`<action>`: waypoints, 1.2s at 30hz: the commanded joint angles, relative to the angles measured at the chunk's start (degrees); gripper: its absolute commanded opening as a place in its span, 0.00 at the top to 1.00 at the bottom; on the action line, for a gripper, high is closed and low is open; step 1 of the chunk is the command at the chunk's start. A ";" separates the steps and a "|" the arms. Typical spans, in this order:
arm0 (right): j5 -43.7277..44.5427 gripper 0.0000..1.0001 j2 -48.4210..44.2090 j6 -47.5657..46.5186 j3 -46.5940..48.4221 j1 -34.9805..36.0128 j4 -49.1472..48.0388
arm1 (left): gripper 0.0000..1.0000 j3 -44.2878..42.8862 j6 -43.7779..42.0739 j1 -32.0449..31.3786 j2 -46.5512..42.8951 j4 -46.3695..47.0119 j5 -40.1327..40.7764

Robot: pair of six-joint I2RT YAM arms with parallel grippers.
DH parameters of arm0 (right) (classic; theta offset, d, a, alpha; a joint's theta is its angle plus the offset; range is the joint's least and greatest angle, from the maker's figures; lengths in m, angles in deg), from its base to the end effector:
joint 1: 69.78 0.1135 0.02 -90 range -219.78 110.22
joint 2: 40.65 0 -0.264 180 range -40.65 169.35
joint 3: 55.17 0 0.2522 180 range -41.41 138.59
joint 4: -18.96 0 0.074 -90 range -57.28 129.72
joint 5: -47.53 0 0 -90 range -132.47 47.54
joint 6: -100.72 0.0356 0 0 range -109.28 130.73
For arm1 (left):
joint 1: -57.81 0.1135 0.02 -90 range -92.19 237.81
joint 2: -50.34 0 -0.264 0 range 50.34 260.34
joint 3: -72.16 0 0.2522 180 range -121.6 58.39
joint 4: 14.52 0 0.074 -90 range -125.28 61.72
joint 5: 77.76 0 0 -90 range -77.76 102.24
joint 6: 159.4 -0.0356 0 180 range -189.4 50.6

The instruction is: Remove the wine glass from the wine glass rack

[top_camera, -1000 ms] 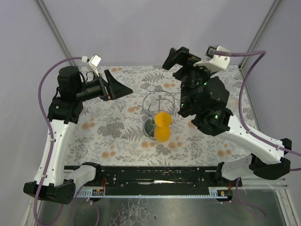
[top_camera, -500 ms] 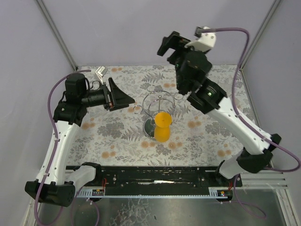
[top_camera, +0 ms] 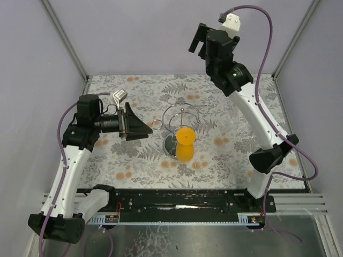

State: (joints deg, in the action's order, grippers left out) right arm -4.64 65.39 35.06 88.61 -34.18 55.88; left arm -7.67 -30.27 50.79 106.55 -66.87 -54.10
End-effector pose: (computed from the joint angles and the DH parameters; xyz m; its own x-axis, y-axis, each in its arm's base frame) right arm 0.3335 0.2119 0.5231 0.0266 0.4194 -0.9074 0.0306 0.9070 0.4201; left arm 0.1763 -0.0546 0.3915 -0.9041 -0.1438 -0.4024 0.3553 0.2699 -0.8949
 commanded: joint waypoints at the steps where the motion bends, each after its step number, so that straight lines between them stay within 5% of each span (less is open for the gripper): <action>1: -0.10 0.01 -9.36 0.15 -9.20 -4.08 -1.29 | 0.17 4.34 0.41 -0.69 -1.52 -2.18 -4.47; 10: 0.37 0.01 -17.00 0.23 -19.69 -5.75 -4.25 | 0.19 13.67 16.42 -10.55 -4.64 13.48 4.87; 22: 0.84 0.01 -17.55 -1.23 -19.69 -5.87 -4.63 | 0.21 13.44 22.70 -19.83 3.66 22.93 20.29; 28: 1.68 0.01 -19.26 -1.72 -21.25 -5.84 -4.84 | 0.34 10.73 26.34 -24.96 6.58 23.88 31.23; 36: 2.68 0.01 -22.01 -1.42 -25.24 -5.87 -5.67 | 0.35 7.96 29.06 -27.96 7.13 19.32 40.99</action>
State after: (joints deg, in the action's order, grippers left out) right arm -3.92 46.50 34.08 64.76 -40.11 53.17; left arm 2.80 -3.56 24.36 114.24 -48.03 -20.31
